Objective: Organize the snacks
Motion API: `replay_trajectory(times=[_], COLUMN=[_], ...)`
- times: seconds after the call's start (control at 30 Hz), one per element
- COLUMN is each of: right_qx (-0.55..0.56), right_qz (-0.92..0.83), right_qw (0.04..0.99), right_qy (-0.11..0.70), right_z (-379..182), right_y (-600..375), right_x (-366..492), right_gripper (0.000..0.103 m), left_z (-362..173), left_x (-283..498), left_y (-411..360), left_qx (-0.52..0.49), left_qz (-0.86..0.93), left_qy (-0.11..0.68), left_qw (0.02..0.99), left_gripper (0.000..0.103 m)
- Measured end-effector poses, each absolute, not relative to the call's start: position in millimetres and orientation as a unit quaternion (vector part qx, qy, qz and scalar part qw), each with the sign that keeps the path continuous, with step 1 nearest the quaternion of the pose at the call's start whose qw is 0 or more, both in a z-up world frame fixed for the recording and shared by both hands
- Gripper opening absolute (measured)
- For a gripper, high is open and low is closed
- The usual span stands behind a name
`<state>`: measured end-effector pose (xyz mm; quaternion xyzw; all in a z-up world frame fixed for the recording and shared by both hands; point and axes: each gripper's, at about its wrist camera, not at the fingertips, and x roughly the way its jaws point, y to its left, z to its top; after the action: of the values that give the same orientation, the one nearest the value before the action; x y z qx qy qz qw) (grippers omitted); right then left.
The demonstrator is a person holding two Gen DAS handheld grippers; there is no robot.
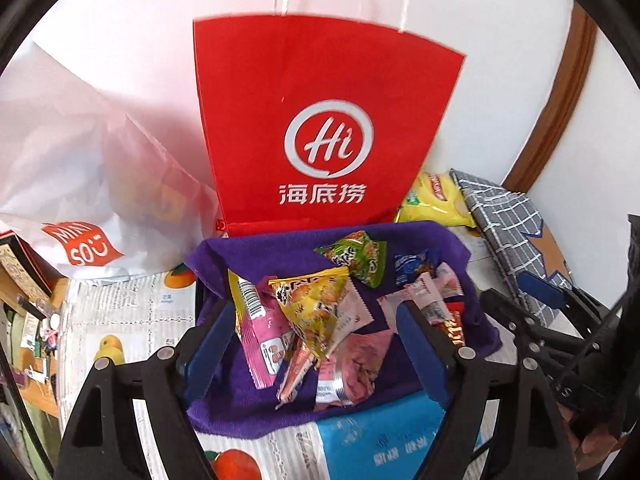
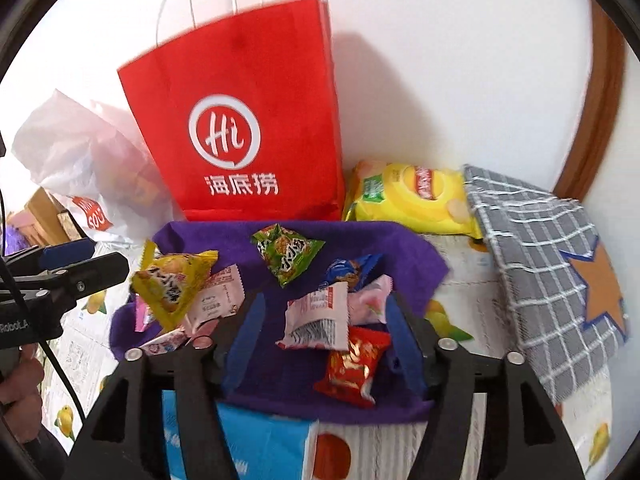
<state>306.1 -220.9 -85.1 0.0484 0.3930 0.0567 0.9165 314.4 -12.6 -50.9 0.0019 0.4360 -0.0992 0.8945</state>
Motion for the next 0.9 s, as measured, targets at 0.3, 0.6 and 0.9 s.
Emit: replay_trajectory(times=[0.3,0.6,0.9], right_qx=[0.063,0.064,0.054], right_qz=[0.034,0.048,0.052], right_qw=[0.923,0.927,0.937], right_qy=[0.378,0.367,0.340], right_z=[-52,-37,-16], right_y=[-226,-223,-226], right_x=[239,179,114], right_gripper=[0.078,0.078,0.080], left_z=[-35,-19,7], left_x=[248,179,107], left_y=[-9,5,-2], left_qx=[0.002,-0.006,0.004], left_qz=[-0.097,-0.067,-0.051], left_qy=[0.425,0.409,0.364], left_qw=[0.900,0.910,0.930], left_gripper=[0.089,0.089,0.092])
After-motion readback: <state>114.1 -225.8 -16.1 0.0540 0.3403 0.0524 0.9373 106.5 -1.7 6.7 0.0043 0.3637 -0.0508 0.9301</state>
